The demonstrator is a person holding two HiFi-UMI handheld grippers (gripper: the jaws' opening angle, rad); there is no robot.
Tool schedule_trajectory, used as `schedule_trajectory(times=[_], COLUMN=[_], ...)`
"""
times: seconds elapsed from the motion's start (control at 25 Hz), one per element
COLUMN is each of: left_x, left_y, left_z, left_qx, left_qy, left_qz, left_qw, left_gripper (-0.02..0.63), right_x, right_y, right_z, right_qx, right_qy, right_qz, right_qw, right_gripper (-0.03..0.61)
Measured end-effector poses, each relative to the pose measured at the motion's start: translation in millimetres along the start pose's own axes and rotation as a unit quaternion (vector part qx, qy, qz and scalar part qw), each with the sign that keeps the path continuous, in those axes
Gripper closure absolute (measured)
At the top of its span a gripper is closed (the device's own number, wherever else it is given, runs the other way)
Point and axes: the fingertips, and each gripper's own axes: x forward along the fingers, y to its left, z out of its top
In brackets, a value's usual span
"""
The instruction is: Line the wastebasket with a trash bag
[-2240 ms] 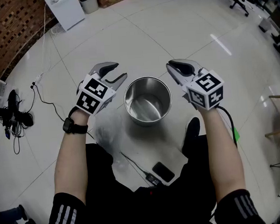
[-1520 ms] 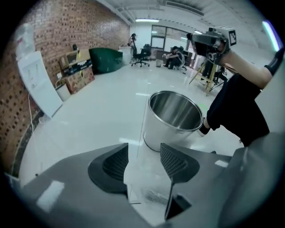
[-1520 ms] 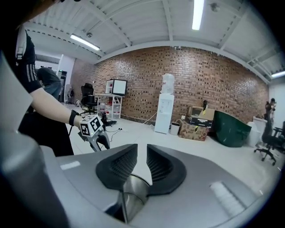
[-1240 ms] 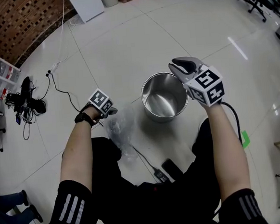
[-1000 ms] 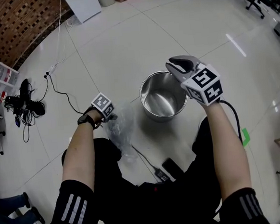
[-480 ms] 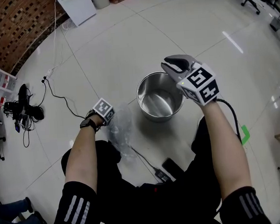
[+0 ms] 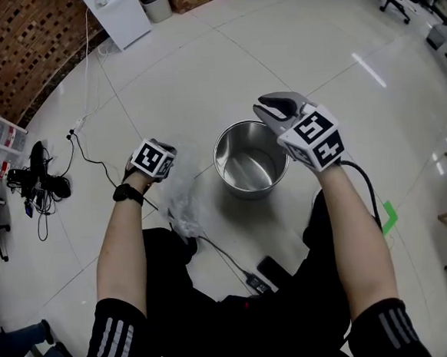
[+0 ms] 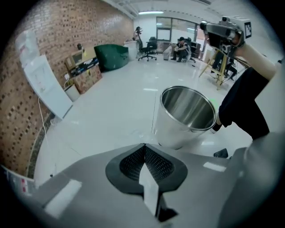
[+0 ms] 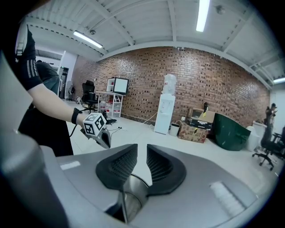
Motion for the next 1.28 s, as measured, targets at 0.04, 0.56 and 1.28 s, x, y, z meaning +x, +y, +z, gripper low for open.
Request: schedule_trajectory(times=[0.04,0.56,1.28], left_x=[-12,-90,-51], left_y=[-1,-80,-225], left_z=[17,165,175], left_qx=[0.017,0.212,0.376], left_qy=[-0.018,-0.163,-0.154], left_qz=[0.006,0.01,-0.095], left_qw=[0.9997,0.9634,0.9088], left_gripper=[0.618,0.618,0.618], right_x=[-1,-11,26], right_y=[-1,-27,13], right_z=[-1,-2,-53], right_qx=[0.0,0.026,0.26], right_qy=[0.0,-0.01,0.061], right_qz=[-0.001,-0.03,0.134], right_qw=[1.0,0.999,0.954], right_gripper=[0.505,0.505,0.387])
